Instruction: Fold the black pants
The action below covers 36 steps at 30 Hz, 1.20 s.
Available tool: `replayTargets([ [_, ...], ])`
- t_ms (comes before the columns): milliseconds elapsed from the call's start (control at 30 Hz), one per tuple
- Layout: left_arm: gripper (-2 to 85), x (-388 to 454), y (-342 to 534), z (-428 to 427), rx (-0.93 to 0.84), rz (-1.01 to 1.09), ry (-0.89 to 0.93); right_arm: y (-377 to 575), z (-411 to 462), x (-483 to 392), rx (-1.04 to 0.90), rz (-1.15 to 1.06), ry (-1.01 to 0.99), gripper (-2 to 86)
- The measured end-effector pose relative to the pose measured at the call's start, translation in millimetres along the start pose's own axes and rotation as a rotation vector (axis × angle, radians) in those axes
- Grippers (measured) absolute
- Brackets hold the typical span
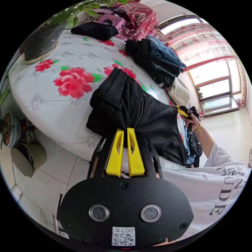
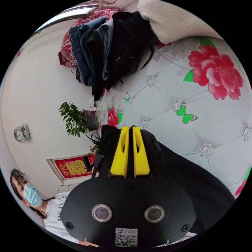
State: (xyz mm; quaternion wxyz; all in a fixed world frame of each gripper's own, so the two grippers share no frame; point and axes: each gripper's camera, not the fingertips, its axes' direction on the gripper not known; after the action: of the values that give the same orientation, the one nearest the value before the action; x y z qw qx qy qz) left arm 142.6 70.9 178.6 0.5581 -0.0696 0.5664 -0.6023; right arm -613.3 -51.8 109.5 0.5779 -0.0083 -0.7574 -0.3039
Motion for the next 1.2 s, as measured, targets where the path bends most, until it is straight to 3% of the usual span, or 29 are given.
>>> replayTargets([
  [167,-0.4,-5,-49,27,-0.052,0.013,0.0,23,-4,-41,0.145,-0.132,0.203,2.0],
  [267,-0.3,-6,-41,19,-0.032,0.035,0.022,80,2,-70,0.161,-0.335,0.28,2.6],
  [400,-0.4,-14,-28,0,0.035,-0.038,0.163,189,62,-84,-0.05,-0.587,0.477,3.6],
  [533,-0.5,5,-38,-12,0.025,0.028,0.143,247,128,-73,-0.233,-0.655,0.702,3.8],
  [633,-0.5,12,-49,-18,0.006,0.066,0.139,260,144,-71,-0.212,-0.714,0.837,2.8],
  [767,-0.5,11,-58,-28,0.001,0.052,0.193,261,121,-84,-0.209,-0.662,0.763,1.7],
  [833,-0.2,18,-58,-37,-0.014,0.121,0.13,282,85,-106,-0.1,-0.726,0.714,2.0],
  [967,1.2,17,-51,-11,-0.191,0.221,-0.042,307,62,-106,-0.108,-0.711,0.596,3.4],
  [1100,4.9,-22,-40,18,-0.141,0.016,0.046,311,68,-61,-0.091,-0.431,0.576,5.3],
  [1200,6.0,-23,-37,10,-0.092,-0.013,0.06,328,8,-41,0.184,-0.235,0.372,6.4],
])
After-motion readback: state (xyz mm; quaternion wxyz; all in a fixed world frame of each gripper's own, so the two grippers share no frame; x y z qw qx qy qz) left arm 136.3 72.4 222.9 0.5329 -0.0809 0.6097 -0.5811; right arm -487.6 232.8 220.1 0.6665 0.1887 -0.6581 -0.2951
